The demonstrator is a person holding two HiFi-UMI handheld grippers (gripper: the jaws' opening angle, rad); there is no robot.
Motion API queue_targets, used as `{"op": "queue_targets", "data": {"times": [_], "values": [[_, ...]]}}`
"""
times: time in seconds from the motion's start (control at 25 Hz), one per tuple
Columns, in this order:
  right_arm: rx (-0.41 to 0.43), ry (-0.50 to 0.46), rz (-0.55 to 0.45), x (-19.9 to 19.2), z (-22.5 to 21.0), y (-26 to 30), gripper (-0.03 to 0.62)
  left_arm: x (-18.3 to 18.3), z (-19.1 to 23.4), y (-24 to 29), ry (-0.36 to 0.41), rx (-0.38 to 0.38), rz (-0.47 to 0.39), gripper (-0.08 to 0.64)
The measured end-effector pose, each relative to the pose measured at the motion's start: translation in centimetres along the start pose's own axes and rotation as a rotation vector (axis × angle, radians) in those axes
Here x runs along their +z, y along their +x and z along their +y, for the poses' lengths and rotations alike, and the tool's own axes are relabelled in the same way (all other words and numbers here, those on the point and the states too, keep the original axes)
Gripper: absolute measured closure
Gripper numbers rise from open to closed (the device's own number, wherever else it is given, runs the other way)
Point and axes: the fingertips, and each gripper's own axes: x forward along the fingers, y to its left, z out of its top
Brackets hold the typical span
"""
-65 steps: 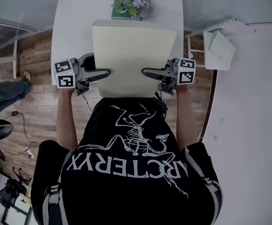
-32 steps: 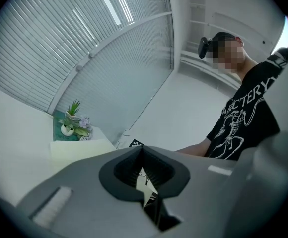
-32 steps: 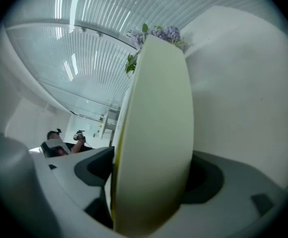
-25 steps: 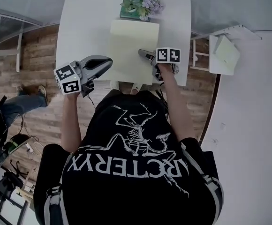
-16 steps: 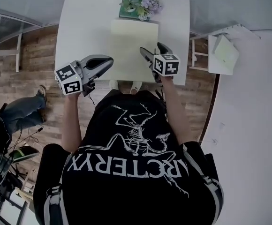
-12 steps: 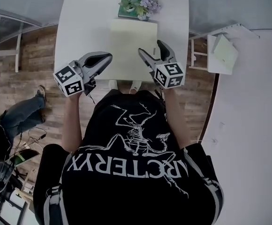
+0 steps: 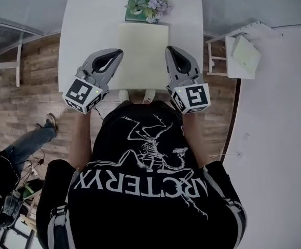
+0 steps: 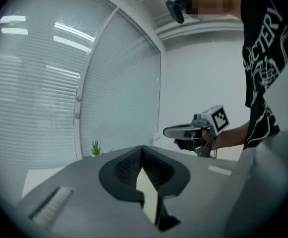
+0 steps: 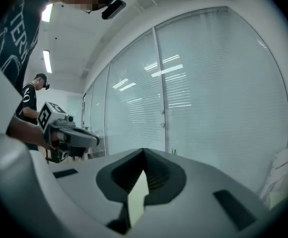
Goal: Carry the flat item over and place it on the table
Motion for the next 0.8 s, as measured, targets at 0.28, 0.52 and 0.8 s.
{"op": "queue_targets", "data": {"times": [0.28, 0.52, 0.8], "values": [[0.014, -0.004, -0.023, 0.9, 0.3, -0.7, 0.580, 0.9, -0.2, 0.4, 0.050, 0.053, 0.006, 0.549], [0.024, -0.011, -0.026, 1.3, 0.7, -1.1, 0.580, 2.2, -0.4, 0.1, 0.093, 0.067, -0.014, 0.549], [0.023, -0.016, -0.035, 1.6, 1.1, -1.1, 0.580, 2.9, -1.1, -0.3, 0.114, 0.046, -0.024, 0.549]]}}
